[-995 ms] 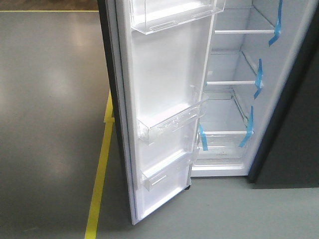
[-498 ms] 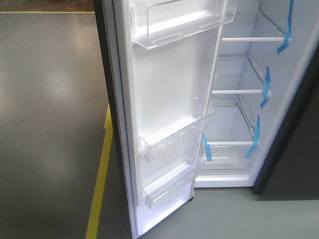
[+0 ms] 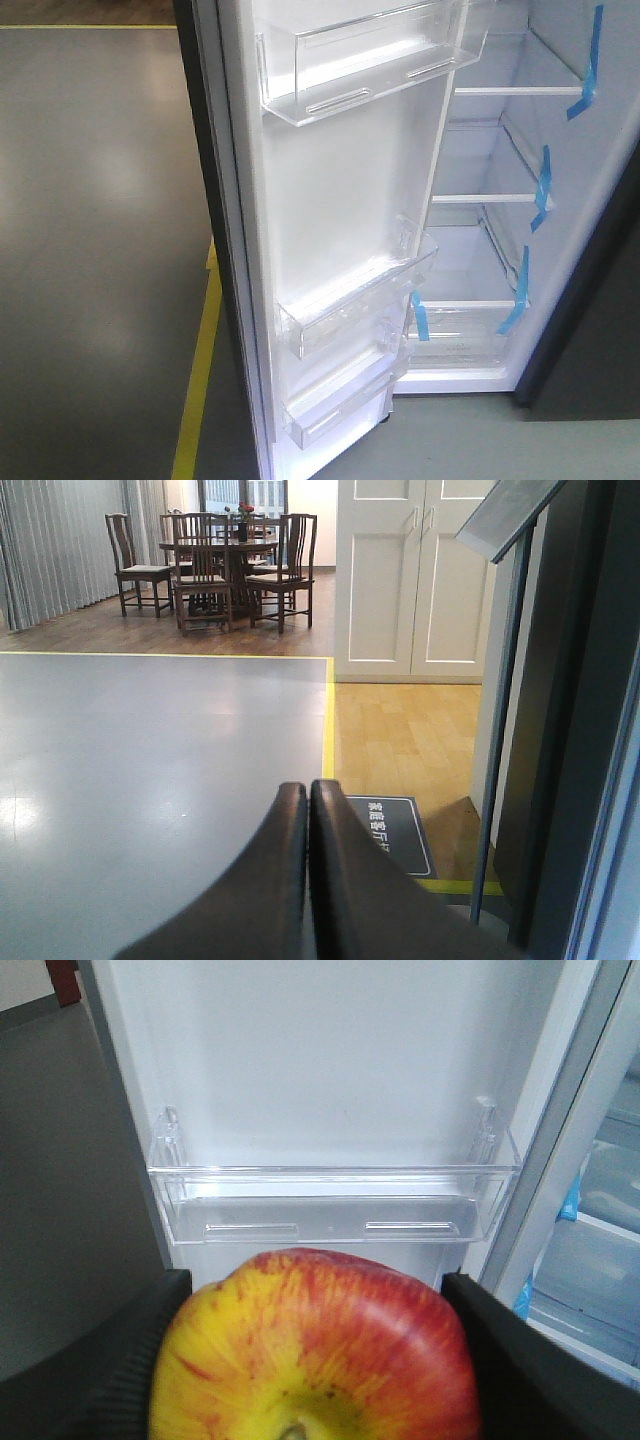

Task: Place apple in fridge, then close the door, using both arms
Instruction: 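Approach the open refrigerator door bins with the apple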

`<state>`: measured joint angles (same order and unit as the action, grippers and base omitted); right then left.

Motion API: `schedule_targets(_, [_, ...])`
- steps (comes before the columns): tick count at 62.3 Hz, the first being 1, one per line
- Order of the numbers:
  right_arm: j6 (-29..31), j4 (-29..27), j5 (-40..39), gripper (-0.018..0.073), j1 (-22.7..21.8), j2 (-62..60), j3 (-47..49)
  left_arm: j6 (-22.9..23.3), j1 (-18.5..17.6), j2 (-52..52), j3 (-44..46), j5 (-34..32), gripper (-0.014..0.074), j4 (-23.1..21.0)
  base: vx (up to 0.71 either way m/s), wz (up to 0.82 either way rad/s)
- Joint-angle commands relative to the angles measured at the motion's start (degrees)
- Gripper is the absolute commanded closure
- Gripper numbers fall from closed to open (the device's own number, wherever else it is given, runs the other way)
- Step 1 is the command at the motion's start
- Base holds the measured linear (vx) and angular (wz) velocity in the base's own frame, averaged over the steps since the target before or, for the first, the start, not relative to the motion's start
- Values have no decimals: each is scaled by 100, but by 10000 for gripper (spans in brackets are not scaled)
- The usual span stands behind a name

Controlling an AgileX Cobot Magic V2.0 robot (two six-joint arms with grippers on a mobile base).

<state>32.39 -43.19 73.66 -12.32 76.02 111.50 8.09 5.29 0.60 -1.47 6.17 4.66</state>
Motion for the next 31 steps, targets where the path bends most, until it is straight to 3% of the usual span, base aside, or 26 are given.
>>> schedule_targets(1, [53, -253, -55, 504, -13, -124, 128, 35, -22, 94, -162, -451, 603, -31, 9, -1])
schedule_targets(31, [53, -253, -55, 504, -13, -124, 128, 35, -22, 94, -162, -451, 603, -31, 8, -1])
